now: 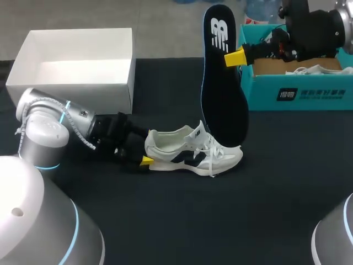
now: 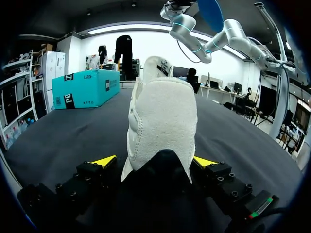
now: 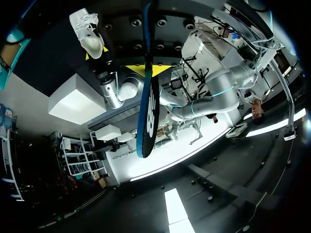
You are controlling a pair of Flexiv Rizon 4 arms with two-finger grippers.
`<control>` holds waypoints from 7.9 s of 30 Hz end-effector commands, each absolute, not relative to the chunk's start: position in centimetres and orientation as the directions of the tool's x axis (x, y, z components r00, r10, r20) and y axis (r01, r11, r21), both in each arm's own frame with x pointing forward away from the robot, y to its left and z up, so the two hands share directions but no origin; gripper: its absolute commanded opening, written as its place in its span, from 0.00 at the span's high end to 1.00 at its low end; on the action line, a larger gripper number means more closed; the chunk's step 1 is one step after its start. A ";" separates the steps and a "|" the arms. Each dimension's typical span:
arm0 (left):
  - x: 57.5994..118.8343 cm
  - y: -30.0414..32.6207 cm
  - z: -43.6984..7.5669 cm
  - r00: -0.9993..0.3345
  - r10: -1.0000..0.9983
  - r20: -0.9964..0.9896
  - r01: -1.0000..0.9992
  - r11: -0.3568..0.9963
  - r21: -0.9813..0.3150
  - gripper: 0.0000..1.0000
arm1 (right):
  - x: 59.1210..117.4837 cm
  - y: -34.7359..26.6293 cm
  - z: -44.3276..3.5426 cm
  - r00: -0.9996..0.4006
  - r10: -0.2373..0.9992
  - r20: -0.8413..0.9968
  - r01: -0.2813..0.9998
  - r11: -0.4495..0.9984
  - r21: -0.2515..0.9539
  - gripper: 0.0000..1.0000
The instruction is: Take the shoe out of the shoebox, open the shoe tongue, remove and reinsert the insole, then place the shoe into the shoebox
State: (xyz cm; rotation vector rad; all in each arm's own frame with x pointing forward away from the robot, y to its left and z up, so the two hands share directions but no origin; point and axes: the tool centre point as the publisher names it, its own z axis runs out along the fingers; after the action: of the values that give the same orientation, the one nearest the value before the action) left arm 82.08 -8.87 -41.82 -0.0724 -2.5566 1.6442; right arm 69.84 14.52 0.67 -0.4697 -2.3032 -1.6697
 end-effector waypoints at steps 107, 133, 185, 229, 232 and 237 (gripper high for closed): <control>81.1 -8.8 -33.0 -0.992 0.013 -0.128 0.016 1.000 -0.023 0.00 | 70.0 14.7 0.6 -0.914 0.108 0.390 0.405 0.291 0.867 1.00; 86.2 -15.5 -34.7 -0.993 0.070 -0.095 0.079 0.992 -0.097 0.00 | 70.0 14.7 0.6 -0.914 0.108 0.390 0.405 0.291 0.867 1.00; 84.7 -18.8 -35.9 -0.994 0.101 -0.049 0.105 0.989 -0.103 1.00 | 70.0 14.7 0.6 -0.914 0.108 0.390 0.405 0.291 0.867 1.00; 83.4 -20.8 -31.2 -0.092 0.995 0.044 0.954 0.101 -0.281 1.00 | 70.0 14.7 0.6 -0.914 0.108 0.390 0.405 0.291 0.867 1.00; 83.5 -21.3 -31.4 -0.114 0.992 0.052 0.962 0.124 -0.245 1.00 | 70.0 14.7 0.6 -0.914 0.108 0.390 0.405 0.291 0.867 1.00; 83.7 -21.9 -31.4 -0.172 0.983 0.063 0.964 0.181 -0.197 1.00 | 70.0 14.7 0.6 -0.914 0.108 0.390 0.405 0.291 0.867 1.00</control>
State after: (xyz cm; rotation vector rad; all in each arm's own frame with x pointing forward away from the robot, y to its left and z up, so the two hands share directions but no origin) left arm 84.26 -21.61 -31.69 -1.8923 -2.2681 0.2047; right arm 69.83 14.50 0.62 -0.4691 -2.3031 -1.6705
